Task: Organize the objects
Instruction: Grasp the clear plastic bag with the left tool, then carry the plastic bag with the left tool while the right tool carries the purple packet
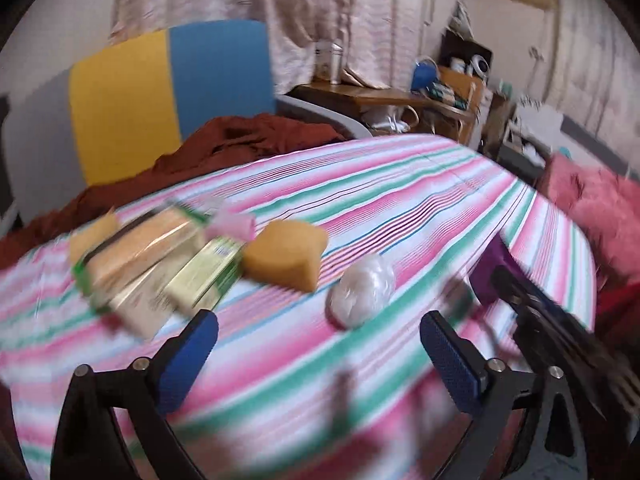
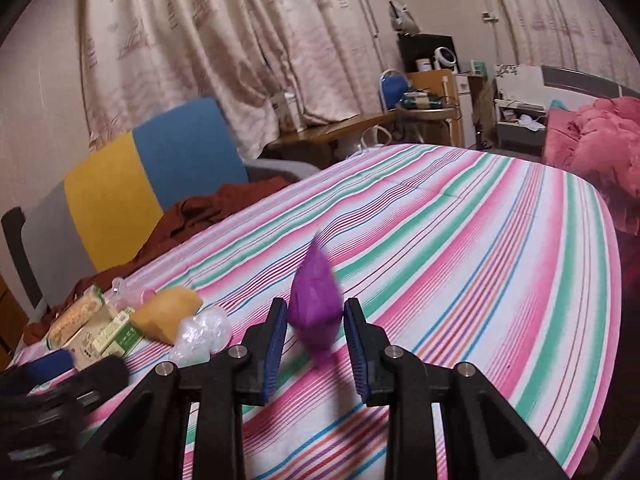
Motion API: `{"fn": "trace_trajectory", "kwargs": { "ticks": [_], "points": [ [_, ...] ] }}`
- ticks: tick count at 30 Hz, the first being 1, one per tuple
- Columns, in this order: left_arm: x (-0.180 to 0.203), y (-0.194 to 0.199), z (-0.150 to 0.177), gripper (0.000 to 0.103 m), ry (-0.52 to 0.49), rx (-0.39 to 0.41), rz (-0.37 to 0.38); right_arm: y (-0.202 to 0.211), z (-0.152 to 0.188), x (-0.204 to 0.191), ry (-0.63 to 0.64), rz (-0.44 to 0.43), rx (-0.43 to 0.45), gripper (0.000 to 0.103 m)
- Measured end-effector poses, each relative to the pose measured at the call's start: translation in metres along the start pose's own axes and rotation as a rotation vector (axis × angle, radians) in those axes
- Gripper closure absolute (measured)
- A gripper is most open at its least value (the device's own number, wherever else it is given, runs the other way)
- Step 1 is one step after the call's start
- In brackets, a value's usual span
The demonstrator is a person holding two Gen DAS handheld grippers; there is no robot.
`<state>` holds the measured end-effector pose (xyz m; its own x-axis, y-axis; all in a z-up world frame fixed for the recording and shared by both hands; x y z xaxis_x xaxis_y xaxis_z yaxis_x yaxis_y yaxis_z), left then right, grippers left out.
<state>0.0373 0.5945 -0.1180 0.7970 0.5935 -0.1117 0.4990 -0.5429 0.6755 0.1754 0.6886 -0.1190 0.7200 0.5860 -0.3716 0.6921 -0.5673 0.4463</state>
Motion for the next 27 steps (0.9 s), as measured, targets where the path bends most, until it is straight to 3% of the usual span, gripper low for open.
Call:
{"fn": "trace_trajectory", "kwargs": {
  "ticks": [4,8,10,13,15,20,27],
  "points": [
    [0.020,-0.032,-0.007,0.014,-0.085,-0.016,0.018,-0.002,0.000,0.006,-0.026,0.000,0.000,0.075],
    [0.026,-0.054,-0.009,0.024,-0.052,-0.073,0.063,-0.006,0.001,0.012,-0.054,-0.004,-0.012,0.075],
    [0.030,-0.066,-0.007,0.038,-0.062,-0.112,0.066,-0.006,0.002,0.015,-0.065,-0.007,-0.014,0.075],
    [0.033,-0.068,-0.007,0.044,-0.064,-0.108,0.065,-0.004,0.004,0.015,-0.064,-0.010,-0.012,0.075],
    [0.033,-0.067,-0.007,0.065,-0.057,-0.107,0.095,-0.003,0.006,0.012,-0.058,-0.010,-0.015,0.075],
    [0.028,-0.057,-0.002,0.066,-0.043,-0.069,0.101,-0.003,0.007,0.012,-0.062,-0.027,-0.016,0.075],
    [0.007,-0.007,0.013,0.066,-0.013,0.066,0.066,-0.001,0.007,0.003,-0.041,-0.092,-0.008,0.077]
  ]
}}
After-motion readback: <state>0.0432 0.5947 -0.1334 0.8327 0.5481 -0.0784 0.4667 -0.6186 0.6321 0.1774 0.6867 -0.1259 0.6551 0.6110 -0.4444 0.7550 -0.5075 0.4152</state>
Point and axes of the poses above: each gripper's, at about its wrist camera, not at the fingertips, and y roughly against the way its jaws point, x to its right, z to its underside, the point moved 8 cm from there along -y, roughly the way its jaws point, and after that the axes turned 12 degrees about -z, right-handed, at the moved point
